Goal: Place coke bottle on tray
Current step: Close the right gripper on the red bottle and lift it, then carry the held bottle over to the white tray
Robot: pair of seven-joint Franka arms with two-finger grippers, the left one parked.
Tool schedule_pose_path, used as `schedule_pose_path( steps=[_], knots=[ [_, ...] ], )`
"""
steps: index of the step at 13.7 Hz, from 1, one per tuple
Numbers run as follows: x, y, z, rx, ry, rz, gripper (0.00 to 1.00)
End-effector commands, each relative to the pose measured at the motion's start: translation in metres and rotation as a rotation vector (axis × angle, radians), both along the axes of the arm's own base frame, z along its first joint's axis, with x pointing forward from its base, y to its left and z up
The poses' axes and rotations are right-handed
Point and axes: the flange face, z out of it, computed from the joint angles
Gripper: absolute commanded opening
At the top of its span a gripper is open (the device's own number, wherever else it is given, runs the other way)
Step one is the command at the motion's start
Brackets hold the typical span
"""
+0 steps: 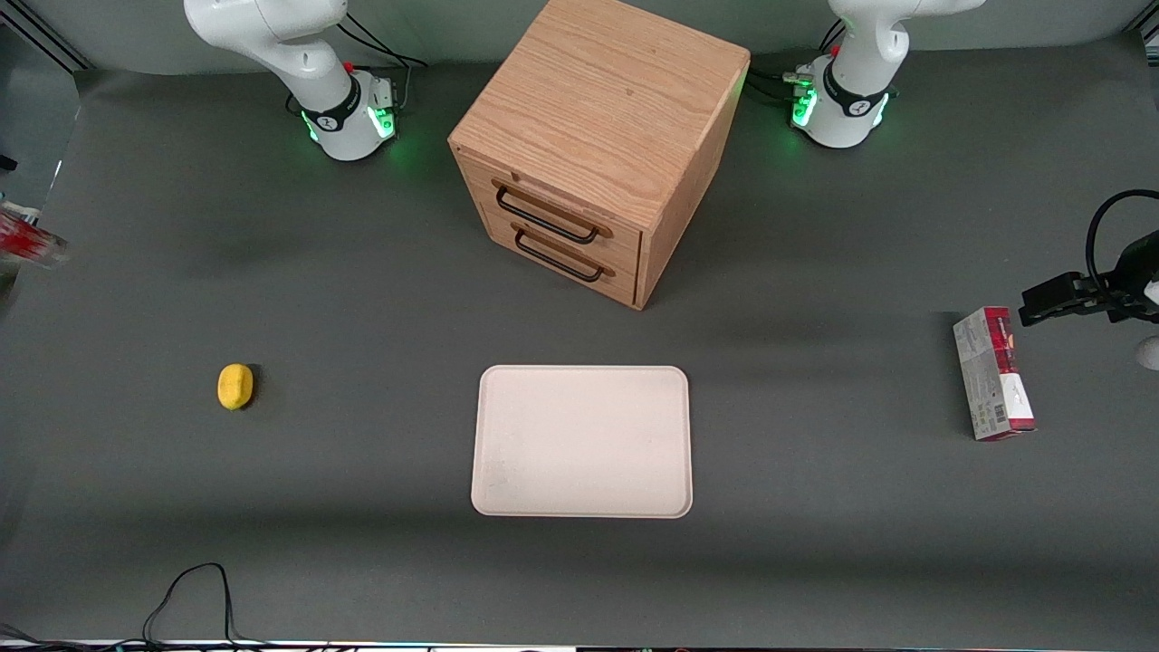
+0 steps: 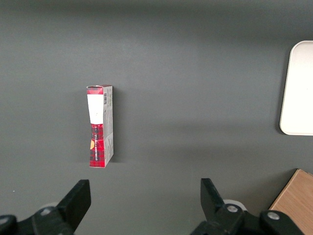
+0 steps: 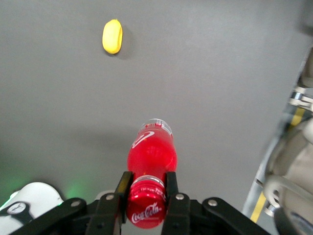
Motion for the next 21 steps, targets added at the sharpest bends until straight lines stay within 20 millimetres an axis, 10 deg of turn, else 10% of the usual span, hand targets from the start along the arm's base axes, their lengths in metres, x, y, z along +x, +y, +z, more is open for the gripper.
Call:
schedule_pose_path(
  steps=[1,4,10,17,21],
  knots=[
    [0.003,0.011,0.045,-0.014,-0.025,-0.01,0.17],
    [0.054,0.067,0.036,-0.002,-0.023,0.003,0.17],
    [0.191,0.309,0.026,0.03,0.003,0.004,0.17],
    [0.213,0.574,-0.036,0.015,-0.022,-0.071,0.13],
    [0.19,0.65,-0.041,0.042,-0.071,-0.026,0.09]
  ],
)
